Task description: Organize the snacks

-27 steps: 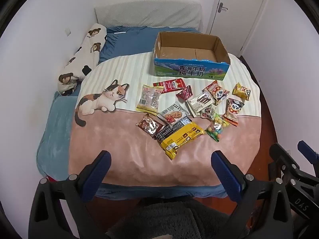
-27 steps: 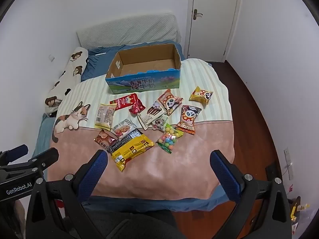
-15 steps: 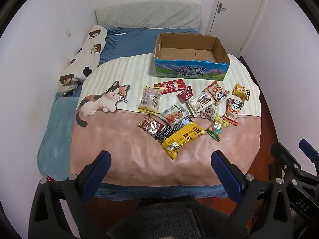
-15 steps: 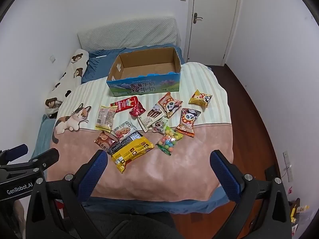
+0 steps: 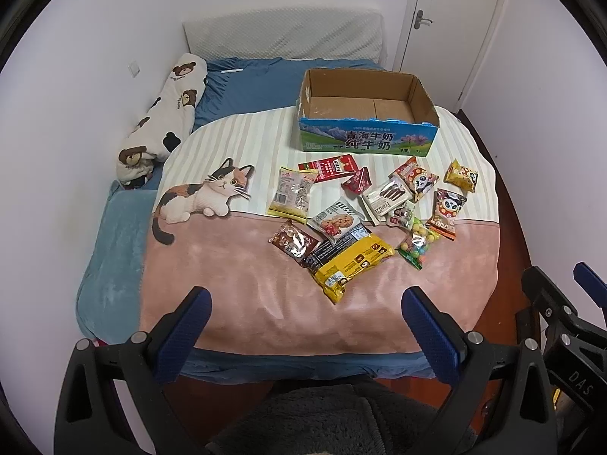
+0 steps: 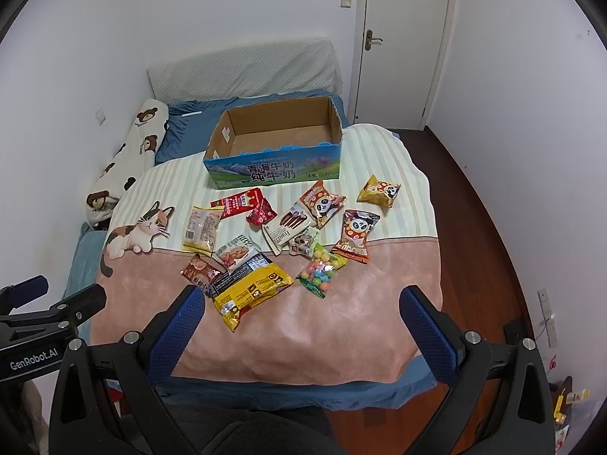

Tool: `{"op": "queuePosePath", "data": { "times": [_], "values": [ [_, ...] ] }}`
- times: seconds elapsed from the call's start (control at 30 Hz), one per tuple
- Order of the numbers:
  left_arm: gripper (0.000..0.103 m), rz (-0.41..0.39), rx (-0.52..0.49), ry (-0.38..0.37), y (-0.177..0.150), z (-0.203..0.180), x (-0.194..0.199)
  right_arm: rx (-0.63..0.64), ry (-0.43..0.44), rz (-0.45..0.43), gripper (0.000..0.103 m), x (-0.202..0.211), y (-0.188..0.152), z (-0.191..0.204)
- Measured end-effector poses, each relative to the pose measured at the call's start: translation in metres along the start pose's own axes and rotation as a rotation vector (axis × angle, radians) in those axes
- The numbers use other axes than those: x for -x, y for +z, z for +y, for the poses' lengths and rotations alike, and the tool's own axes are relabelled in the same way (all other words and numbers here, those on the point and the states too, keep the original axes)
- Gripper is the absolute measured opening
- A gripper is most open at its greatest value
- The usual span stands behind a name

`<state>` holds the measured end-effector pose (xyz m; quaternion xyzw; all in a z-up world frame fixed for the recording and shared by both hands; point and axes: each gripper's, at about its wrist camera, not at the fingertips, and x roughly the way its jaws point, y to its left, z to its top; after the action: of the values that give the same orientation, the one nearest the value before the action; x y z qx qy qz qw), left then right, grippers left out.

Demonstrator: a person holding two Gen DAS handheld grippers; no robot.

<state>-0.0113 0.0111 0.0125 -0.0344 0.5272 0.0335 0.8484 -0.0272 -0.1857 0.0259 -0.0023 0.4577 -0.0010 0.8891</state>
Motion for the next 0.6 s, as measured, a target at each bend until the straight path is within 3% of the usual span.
{"op": "queuePosePath", "data": {
  "times": [0.6],
  "values": [
    [0.103,-0.012,-0.004,0.000,0.0012,-0.0054,0.0044,0.007,0.006,-0.011,0.103,0.0068,-0.0036,0.0027]
  ]
}}
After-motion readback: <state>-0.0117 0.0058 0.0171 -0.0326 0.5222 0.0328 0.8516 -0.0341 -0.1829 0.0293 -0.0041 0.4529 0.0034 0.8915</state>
